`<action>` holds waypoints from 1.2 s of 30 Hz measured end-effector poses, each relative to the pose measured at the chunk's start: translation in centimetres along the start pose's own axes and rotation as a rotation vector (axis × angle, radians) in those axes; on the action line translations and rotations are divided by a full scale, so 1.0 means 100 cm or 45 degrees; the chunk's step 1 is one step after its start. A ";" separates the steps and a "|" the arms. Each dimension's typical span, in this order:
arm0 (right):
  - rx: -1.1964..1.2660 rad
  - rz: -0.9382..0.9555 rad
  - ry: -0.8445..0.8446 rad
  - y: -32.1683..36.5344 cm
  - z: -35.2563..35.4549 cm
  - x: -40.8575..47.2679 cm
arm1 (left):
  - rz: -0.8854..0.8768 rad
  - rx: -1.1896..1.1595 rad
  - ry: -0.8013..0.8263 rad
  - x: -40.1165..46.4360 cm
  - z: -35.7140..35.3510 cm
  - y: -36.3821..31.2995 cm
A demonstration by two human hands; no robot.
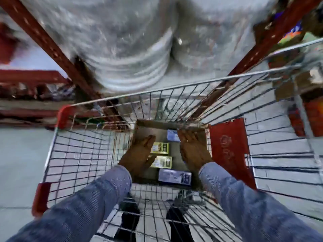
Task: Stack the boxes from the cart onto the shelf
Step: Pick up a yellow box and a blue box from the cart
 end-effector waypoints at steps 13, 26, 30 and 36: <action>-0.134 -0.051 0.024 -0.011 -0.065 0.057 | -0.093 0.217 0.187 0.062 -0.059 0.062; -0.206 -0.081 -0.041 -0.013 -0.077 0.073 | -0.038 0.039 0.321 0.074 -0.055 0.067; -0.032 -0.108 0.032 -0.009 -0.049 0.061 | -0.110 0.102 0.293 0.066 -0.034 0.050; 0.264 -0.070 -0.061 0.012 0.064 0.020 | -0.218 0.134 0.101 0.017 0.060 0.005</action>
Point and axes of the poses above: each hand's wrist, its own x-axis towards the middle knuckle, its own z-axis out of the back of the hand, y = z × x, the point moved 7 cm from there along x, towards the middle knuckle, and after that the axes turned 12 degrees about -z, right-handed, at the moved point
